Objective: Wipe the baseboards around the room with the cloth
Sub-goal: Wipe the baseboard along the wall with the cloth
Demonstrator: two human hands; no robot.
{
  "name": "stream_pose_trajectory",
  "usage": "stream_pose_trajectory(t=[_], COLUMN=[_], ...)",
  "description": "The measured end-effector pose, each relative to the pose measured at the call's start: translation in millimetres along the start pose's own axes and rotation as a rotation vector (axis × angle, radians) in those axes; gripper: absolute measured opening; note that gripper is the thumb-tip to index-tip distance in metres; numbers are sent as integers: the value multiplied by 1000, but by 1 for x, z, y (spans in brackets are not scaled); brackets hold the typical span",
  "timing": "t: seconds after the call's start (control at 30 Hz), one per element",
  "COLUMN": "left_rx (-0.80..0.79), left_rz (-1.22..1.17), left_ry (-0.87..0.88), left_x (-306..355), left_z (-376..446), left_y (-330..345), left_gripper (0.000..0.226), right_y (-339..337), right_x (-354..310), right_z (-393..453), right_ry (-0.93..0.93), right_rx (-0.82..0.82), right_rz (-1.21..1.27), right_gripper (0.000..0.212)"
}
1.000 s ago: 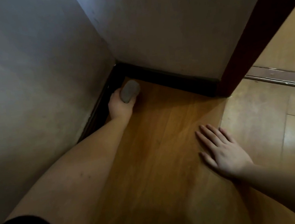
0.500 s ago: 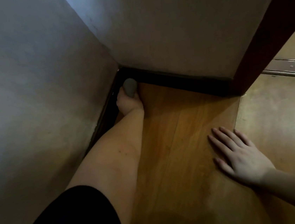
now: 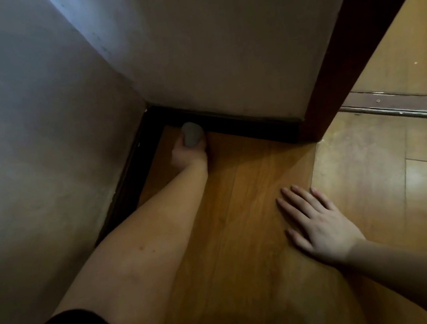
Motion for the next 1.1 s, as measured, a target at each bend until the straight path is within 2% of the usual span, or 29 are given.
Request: stream_pose_trajectory(t=[0.1, 0.27, 0.6, 0.9, 1.0, 1.1], left_rx=[-76, -178, -328, -492, -404, -148], left_rz=[43, 281, 426, 475, 383, 259], left_ry=[49, 220, 404, 504, 472, 312], left_x=[-7, 3, 3, 7, 3, 5], left_z=[-25, -66, -172, -156, -115, -56], left_y=[22, 47, 127, 101, 58, -6], left_gripper=[61, 52, 51, 58, 62, 62], right_y=[-2, -3, 1, 1, 4, 6], right_x=[0, 0, 15, 19, 21, 23], right_z=[-1, -1, -41, -43, -43, -43], right_ry=[-1, -16, 29, 27, 35, 43], right_rx=[-7, -28, 20, 38, 37, 36], right_rz=[8, 14, -10, 19, 6, -24], right_gripper=[68, 69, 67, 65, 64, 63])
Point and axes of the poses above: each hand's wrist, its own z-axis towards the middle knuckle, its own y-axis out of the palm, x = y × z, the point moved 10 cm from there along z, towards the middle knuckle, and after that the axes turned 9 degrees about -y, right-handed, at the moved point
